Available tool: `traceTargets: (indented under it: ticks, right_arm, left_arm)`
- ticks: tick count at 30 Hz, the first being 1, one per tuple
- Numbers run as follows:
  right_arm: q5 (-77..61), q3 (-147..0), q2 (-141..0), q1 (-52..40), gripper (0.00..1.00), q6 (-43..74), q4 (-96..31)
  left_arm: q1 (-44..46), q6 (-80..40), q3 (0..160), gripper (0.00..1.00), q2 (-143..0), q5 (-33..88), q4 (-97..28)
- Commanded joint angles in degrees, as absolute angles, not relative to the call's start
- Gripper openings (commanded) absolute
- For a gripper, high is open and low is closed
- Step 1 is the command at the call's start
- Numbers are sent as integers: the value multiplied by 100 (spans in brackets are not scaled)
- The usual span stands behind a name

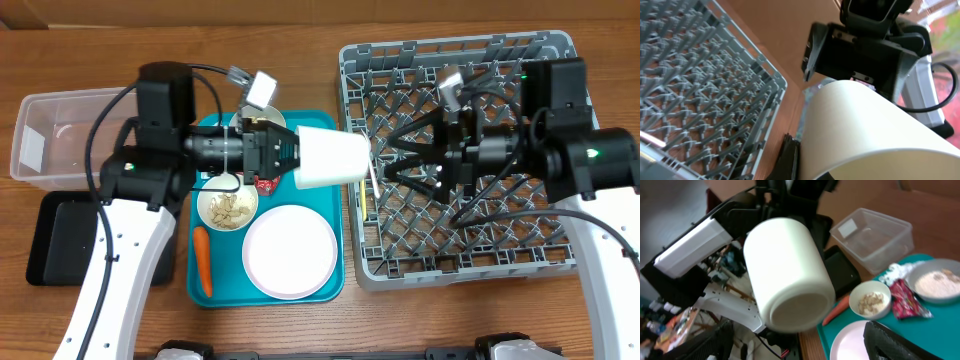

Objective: Sort waste into correct bins and load items into the dishwasher rack
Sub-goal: 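Lift the white cup and pass it to the right gripper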

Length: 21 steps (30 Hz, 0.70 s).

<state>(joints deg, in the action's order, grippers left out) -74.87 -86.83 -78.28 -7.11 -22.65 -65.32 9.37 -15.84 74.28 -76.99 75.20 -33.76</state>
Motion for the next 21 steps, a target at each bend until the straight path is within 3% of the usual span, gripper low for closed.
traceTargets:
  ticks: [1, 13, 16, 21]
  right_arm:
    - [-7695, -8744, -7815, -1055, 87, -2449, -6248]
    - [-7524, -8744, -7854, -1516, 86, -2447, -5961]
    - [-7426, -8742, -7878, -1619, 79, -2447, -5955]
    - [-7422, -8742, -7900, -1638, 56, -2445, -5916]
  left_arm:
    - [1190, -1433, 7502, 4, -7682, 7452, -3269]
    - [1299, -1544, 7502, 4, -7682, 7454, -2954]
    - [1363, -1544, 7502, 4, -7682, 7452, -2832]
    - [1387, -1544, 7502, 4, -7682, 7432, -2801]
